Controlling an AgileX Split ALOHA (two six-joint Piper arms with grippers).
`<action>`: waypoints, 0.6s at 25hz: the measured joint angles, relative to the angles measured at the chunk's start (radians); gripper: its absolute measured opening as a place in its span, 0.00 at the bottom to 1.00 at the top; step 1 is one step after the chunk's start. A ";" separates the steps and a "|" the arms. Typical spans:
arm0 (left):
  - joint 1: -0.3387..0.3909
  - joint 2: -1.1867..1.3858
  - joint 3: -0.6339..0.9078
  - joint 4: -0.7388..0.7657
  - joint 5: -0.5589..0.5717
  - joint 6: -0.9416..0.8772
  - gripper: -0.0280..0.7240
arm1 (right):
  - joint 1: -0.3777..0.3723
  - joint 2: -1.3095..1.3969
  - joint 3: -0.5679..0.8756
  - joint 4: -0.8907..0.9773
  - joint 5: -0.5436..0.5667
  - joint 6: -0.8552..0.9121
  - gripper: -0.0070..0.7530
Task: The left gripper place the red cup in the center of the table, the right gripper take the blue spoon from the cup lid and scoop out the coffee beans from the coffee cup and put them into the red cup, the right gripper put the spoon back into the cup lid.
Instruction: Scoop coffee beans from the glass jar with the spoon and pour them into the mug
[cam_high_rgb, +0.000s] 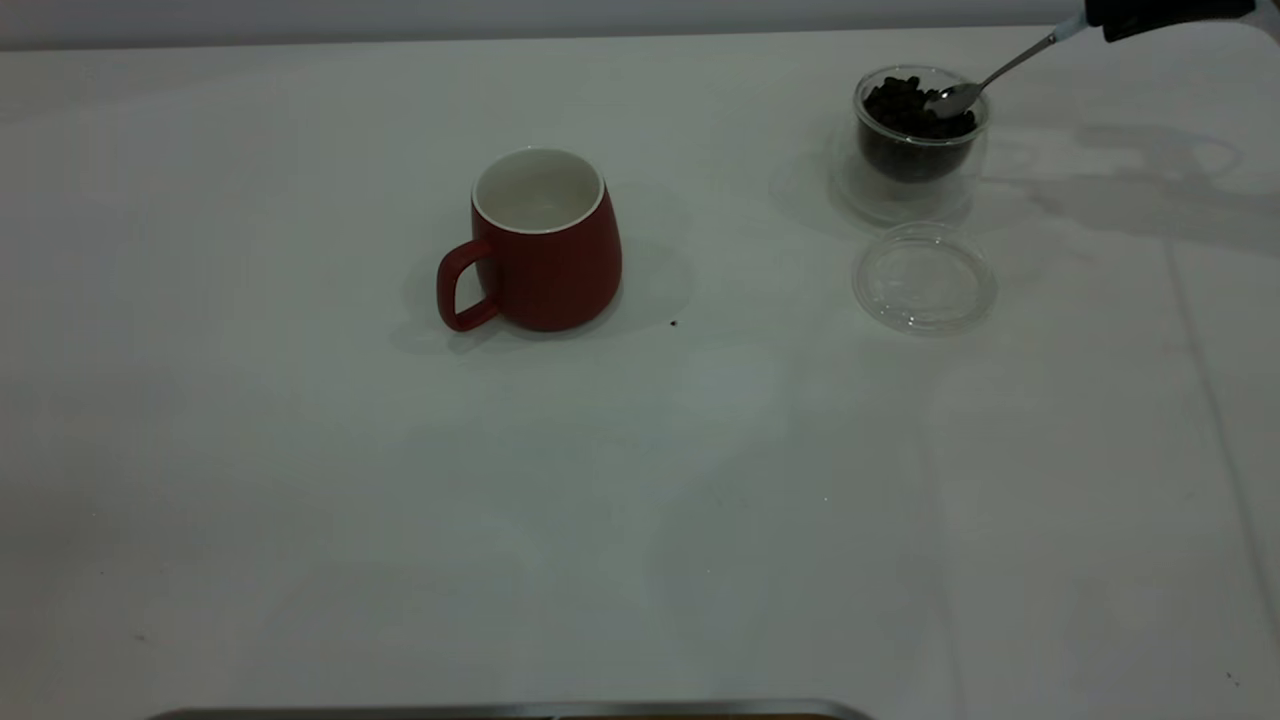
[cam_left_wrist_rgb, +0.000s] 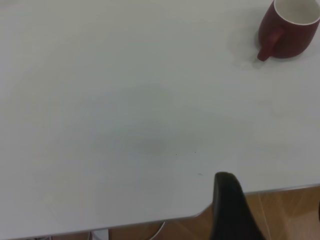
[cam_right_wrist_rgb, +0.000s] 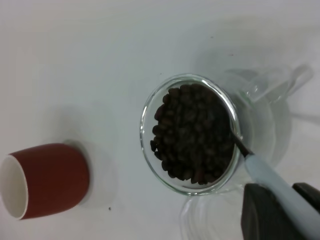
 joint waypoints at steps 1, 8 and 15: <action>0.000 0.000 0.000 0.000 0.000 0.000 0.66 | 0.000 0.006 -0.006 0.000 0.000 0.004 0.16; 0.000 0.000 0.000 0.000 0.000 0.000 0.66 | 0.009 0.015 -0.011 -0.005 0.006 0.010 0.16; 0.000 0.000 0.000 0.000 0.000 0.000 0.66 | 0.010 0.045 -0.013 -0.007 0.057 0.011 0.16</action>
